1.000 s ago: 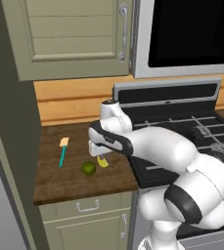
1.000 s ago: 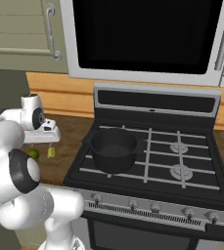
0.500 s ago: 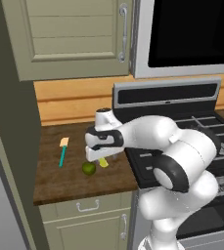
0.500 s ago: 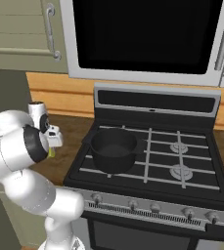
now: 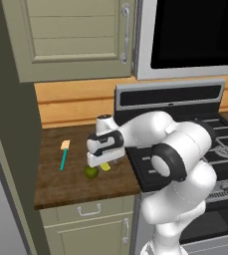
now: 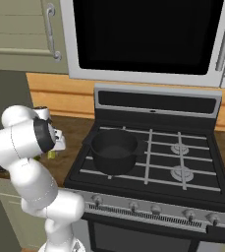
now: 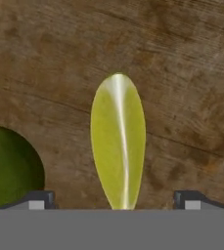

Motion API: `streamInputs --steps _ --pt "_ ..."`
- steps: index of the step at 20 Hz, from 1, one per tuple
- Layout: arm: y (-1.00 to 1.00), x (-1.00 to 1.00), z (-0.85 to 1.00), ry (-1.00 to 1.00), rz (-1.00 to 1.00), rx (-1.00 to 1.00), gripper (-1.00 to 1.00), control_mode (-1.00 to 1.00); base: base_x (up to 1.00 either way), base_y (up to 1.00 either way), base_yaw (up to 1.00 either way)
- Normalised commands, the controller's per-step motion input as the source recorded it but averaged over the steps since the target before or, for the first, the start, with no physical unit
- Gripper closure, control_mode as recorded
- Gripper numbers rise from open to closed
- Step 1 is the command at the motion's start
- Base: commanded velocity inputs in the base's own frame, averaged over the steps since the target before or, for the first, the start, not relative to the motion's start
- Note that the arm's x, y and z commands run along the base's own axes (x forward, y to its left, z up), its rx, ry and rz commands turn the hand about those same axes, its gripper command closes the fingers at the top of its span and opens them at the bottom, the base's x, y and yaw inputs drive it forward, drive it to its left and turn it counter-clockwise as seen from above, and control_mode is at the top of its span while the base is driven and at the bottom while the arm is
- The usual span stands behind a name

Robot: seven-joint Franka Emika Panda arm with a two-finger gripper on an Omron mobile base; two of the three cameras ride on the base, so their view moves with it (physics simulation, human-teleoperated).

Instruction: Put the lemon wedge and lime in the pot. Retrieve the spatula and lightly stir the vegetables in the pot.

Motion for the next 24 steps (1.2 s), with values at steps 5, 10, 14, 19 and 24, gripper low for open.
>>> streamInputs --steps 5,10,14,19,24 --pt "0.00 0.30 -0.30 0.00 0.02 0.01 -1.00 -1.00 0.00 0.00 0.00" --pt "0.06 0.22 -0.36 0.00 0.03 0.00 -1.00 -1.00 0.00 0.00 0.00" --pt "0.23 -0.02 -0.40 0.00 0.07 0.00 -1.00 -1.00 0.00 0.00 0.00" --pt "0.09 -0.53 -0.42 0.03 0.08 0.00 1.00 -1.00 0.00 0.00 0.00" --pt "-0.02 -0.48 -0.21 0.09 0.00 0.00 1.00 -1.00 0.00 0.00 0.00"
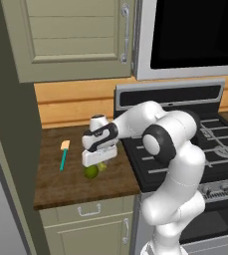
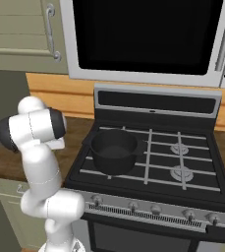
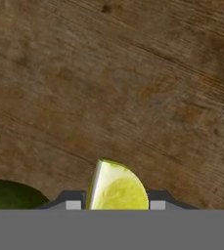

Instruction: Put the lemon wedge and lime in the pot. Retrieve the spatula and lightly stir the vegetables in the pot.

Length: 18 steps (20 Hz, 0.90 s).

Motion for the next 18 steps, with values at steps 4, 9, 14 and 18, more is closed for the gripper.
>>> streamInputs --steps 4,9,14,18 --pt "-0.10 -0.33 0.00 0.00 0.00 0.00 1.00 -1.00 0.00 0.00 0.00" --pt "-0.38 -0.28 0.19 -0.14 0.00 0.01 1.00 -1.00 0.00 0.00 0.00" --pt "-0.62 -0.09 0.03 -0.01 0.00 0.00 1.00 -1.00 0.00 0.00 0.00" --pt "-0.72 -0.26 0.57 -0.07 0.03 0.02 1.00 -1.00 0.00 0.00 0.00"
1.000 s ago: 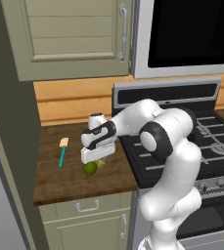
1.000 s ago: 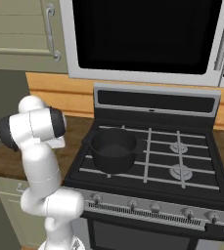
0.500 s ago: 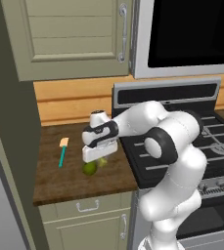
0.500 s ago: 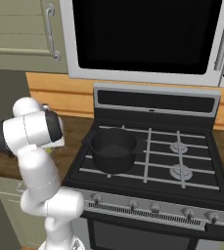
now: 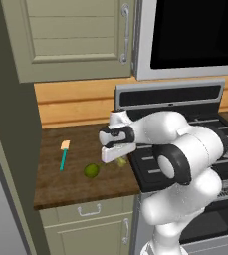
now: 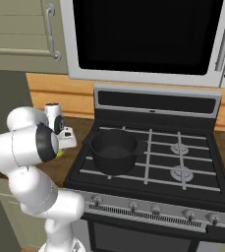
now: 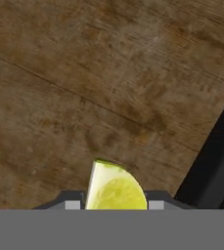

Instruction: Put the lemon wedge and lime in the pot. Retrieve the spatula and lightly stir the vegetables in the pot.

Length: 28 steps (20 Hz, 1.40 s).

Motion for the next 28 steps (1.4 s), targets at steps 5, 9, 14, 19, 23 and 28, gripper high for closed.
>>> streamInputs --steps 5,9,14,19,23,28 --pt "-0.49 -0.34 1.00 -0.12 0.00 0.08 1.00 -1.00 0.00 0.00 0.00" --pt "-0.40 -0.46 0.97 -0.01 0.00 0.06 1.00 -1.00 0.00 0.00 0.00" --pt "-0.44 -0.21 0.53 -0.07 0.00 0.05 1.00 -1.00 0.00 0.00 0.00" --pt "-0.97 0.14 0.05 0.00 -0.02 0.01 1.00 -1.00 0.00 0.00 0.00" --pt "-1.00 0.14 0.00 0.00 -0.05 0.00 1.00 -1.00 0.00 0.00 0.00" --pt "-0.86 0.57 -0.01 0.00 -0.06 0.00 1.00 -1.00 0.00 0.00 0.00"
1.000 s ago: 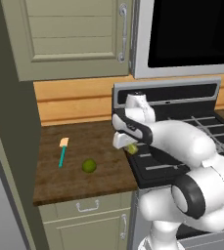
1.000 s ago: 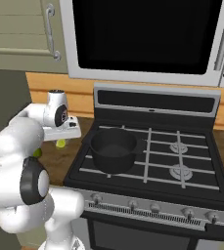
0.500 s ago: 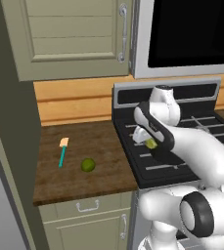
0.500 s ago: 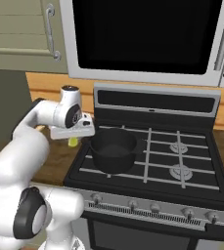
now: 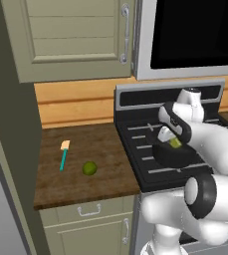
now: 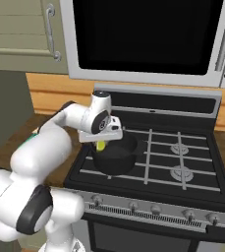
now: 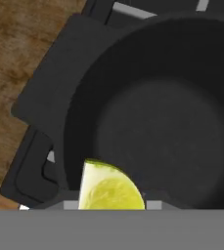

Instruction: Put the lemon wedge and lime in the pot. Retrieve the spatula and lightly stir the vegetables in the pot.

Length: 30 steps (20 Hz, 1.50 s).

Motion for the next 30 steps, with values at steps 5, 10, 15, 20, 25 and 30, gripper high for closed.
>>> streamInputs --steps 5,10,15,20,25,30 --pt "-0.44 0.87 -0.09 0.00 0.00 0.00 1.00 -1.00 0.00 0.00 0.00" --pt "-0.02 0.30 -0.50 0.00 0.00 0.00 1.00 -1.00 0.00 0.00 0.00" --pt "-0.11 0.16 -0.41 0.00 0.00 0.00 1.00 -1.00 0.00 0.00 0.00" --pt "-0.01 0.16 -0.30 0.00 0.00 0.00 1.00 -1.00 0.00 0.00 0.00" --pt "-0.11 0.02 -0.14 0.01 0.00 0.00 -1.00 -1.00 0.00 0.00 0.00" --pt "-0.06 -0.23 0.00 0.00 0.00 0.00 -1.00 -1.00 0.00 0.00 0.00"
